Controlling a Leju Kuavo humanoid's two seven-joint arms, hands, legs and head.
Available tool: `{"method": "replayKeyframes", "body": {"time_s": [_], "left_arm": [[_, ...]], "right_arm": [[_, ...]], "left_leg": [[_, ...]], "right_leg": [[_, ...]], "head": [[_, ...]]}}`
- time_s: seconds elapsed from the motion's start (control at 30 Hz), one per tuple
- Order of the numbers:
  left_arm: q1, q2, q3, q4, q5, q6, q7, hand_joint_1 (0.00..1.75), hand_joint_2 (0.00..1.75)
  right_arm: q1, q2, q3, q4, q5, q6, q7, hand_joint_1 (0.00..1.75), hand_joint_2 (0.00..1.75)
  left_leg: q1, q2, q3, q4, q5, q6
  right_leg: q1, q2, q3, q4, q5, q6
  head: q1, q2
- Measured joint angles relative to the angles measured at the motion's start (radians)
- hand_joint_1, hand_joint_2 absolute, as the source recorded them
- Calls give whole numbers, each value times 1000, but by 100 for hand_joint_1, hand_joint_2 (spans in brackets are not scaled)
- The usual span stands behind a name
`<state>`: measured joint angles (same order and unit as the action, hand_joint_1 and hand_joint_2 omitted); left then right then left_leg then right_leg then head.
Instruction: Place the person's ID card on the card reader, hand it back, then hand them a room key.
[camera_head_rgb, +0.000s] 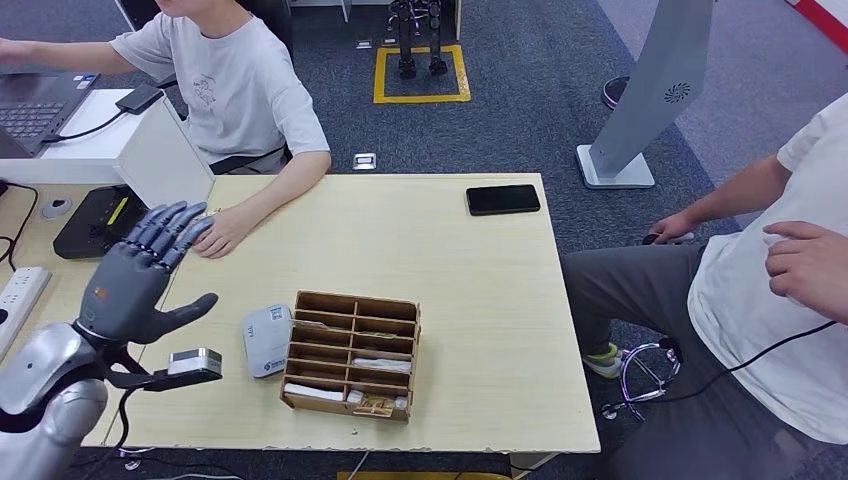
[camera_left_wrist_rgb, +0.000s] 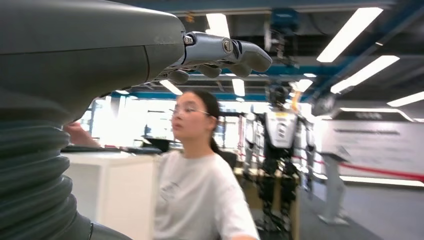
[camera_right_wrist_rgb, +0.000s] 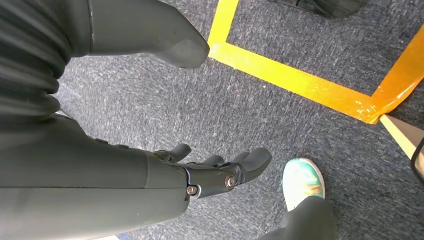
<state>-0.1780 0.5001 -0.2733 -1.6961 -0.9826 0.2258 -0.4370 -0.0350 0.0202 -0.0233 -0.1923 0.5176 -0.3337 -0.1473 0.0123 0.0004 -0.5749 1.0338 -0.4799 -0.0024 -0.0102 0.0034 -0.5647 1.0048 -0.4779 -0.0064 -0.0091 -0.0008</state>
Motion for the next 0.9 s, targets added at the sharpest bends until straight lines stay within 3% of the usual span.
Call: {"method": "replayKeyframes", "body": {"time_s": [0.2, 0.33, 0.9], "left_arm": [[-33, -26, -247, 47, -111, 2, 31, 0, 175], [-75, -48, -361, 95, -153, 10, 61, 0, 175], [-121, -147, -513, 197, -127, 29, 57, 0, 175]], "right_arm": [[-5, 0, 0, 0, 19, 12, 11, 0, 175], [-10, 0, 0, 0, 33, 16, 19, 0, 175], [-18, 0, 0, 0, 53, 20, 22, 0, 175]], "left_leg": [[-1, 0, 0, 0, 0, 0], [0, 0, 0, 0, 0, 0], [-1, 0, -1, 0, 0, 0]], "right_leg": [[-1, 0, 0, 0, 1, 1], [-1, 0, 0, 0, 1, 1], [-1, 0, -1, 0, 1, 1]], "head": [[0, 0], [0, 0], [0, 0]]}}
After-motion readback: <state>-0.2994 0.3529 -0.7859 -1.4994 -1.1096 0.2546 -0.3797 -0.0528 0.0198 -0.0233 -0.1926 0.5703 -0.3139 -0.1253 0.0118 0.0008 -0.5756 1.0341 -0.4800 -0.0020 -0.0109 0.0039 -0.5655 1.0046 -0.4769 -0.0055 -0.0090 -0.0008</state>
